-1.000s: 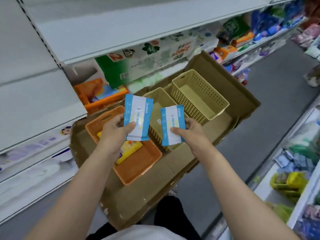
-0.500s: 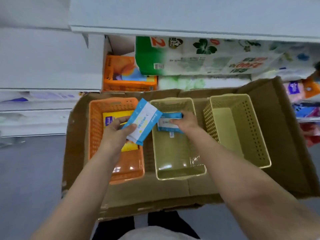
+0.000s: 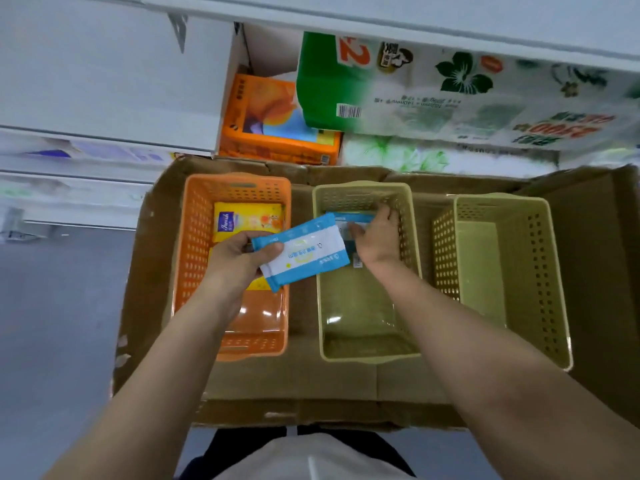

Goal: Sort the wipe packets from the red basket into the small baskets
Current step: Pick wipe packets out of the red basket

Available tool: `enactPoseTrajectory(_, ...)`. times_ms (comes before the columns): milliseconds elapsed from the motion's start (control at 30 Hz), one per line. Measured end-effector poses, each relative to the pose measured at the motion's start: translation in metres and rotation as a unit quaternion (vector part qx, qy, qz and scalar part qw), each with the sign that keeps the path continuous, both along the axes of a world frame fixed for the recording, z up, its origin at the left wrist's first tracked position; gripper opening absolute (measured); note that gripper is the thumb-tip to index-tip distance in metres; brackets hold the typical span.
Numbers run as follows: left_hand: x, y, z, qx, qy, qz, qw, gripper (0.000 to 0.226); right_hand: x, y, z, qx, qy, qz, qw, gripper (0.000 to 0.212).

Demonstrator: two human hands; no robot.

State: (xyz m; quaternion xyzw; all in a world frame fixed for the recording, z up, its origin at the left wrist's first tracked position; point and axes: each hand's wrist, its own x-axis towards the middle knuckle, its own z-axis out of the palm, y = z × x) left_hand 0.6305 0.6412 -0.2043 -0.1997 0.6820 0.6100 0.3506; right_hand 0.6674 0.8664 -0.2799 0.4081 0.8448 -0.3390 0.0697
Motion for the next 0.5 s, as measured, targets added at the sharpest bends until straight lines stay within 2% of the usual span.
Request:
enactPoseTrajectory(100,-0.003,0.015,0.001,-0.008,0.011,-0.047,0.999,0.023,-0.001,0.005,0.040,-0.126,0.064,-0.029,0.989,0.037)
enactPoseTrajectory(167,-0.002,0.032,0.005,-0.005,0.028,-0.074,0.997,0.019,0.005,0.014,0.076,-0.256,0.033,0.060,0.964,0.026)
enactPoseTrajectory(233,0.001,0.050,0.006,0.004,0.042,-0.081,0.996,0.016,0.015,0.023,0.096,-0.295,-0.047,0.180,0.937,0.025)
enactPoseTrajectory(267,0.004,0.058,0.005,0.001,0.050,-0.077,0.996,0.017,0.020,0.028,0.096,-0.285,-0.073,0.208,0.933,0.027)
enactPoseTrajectory(333,0.011,0.069,-0.006,-0.053,0.100,-0.076,0.991,0.025,0.028,0.037,0.086,-0.216,-0.071,0.176,0.958,0.028)
enactPoseTrajectory(400,0.019,0.075,-0.018,-0.137,0.186,-0.104,0.967,0.039,0.033,0.043,0.072,-0.126,-0.044,0.112,0.985,0.033)
enactPoseTrajectory(500,0.034,0.080,-0.027,-0.204,0.259,-0.136,0.934,0.056,0.032,0.042,0.056,-0.084,-0.076,0.143,0.983,0.040)
